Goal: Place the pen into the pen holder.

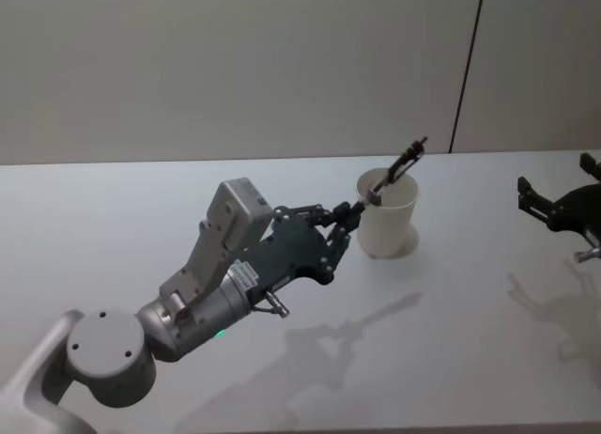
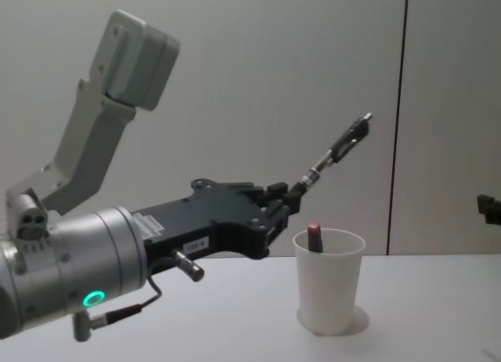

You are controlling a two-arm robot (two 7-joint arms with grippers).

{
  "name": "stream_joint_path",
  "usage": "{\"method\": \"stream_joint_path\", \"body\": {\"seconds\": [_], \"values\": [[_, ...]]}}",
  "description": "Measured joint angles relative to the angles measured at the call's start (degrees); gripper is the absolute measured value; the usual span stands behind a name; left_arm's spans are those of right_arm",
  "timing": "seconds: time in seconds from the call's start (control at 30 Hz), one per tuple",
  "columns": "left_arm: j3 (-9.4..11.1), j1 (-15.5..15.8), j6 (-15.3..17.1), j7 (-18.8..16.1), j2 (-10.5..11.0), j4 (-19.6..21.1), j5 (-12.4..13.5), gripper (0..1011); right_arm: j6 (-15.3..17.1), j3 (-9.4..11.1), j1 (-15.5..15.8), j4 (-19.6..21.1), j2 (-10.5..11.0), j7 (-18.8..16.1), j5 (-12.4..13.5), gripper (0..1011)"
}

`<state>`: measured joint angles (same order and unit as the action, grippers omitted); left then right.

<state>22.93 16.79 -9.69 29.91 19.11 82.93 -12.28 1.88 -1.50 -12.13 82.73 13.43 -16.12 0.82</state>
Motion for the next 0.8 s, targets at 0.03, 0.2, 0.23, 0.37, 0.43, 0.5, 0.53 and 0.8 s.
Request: {"method": "stream_joint_path", "body": {"seconds": [0.03, 0.2, 0.23, 0.37, 0.43, 0.5, 0.53, 0.8], "values": [[0.0, 0.2, -0.1, 0.4, -0.1, -0.3, 0.0, 129, 0.0, 0.0, 0.0, 0.0, 0.0, 0.0, 0.0, 1001], [0.4, 1.7, -1.2, 3.2, -1.2, -2.5, -0.2, 129, 0.0, 0.0, 0.0, 0.0, 0.0, 0.0, 0.0, 1002], [0.5, 1.8, -1.4, 3.6, -1.3, -2.7, -0.2, 129, 0.0, 0.0, 0.0, 0.0, 0.0, 0.0, 0.0, 1001], [0.8, 3.2, -2.3, 5.8, -2.3, -4.8, -0.4, 129, 0.0, 0.0, 0.0, 0.0, 0.0, 0.0, 0.0, 1002], [1.0, 3.5, -2.5, 6.4, -2.6, -5.4, -0.4, 129, 0.0, 0.0, 0.0, 0.0, 0.0, 0.0, 0.0, 1002], [1.1, 4.1, -3.0, 7.3, -3.0, -6.3, -0.4, 129, 0.0, 0.0, 0.0, 0.0, 0.0, 0.0, 0.0, 1002], [1.2, 4.3, -3.1, 7.5, -3.2, -6.7, -0.4, 129, 0.0, 0.0, 0.0, 0.0, 0.0, 0.0, 0.0, 1002], [1.7, 5.6, -4.0, 9.4, -4.2, -8.8, -0.5, 129, 0.0, 0.0, 0.0, 0.0, 0.0, 0.0, 0.0, 1002]]}}
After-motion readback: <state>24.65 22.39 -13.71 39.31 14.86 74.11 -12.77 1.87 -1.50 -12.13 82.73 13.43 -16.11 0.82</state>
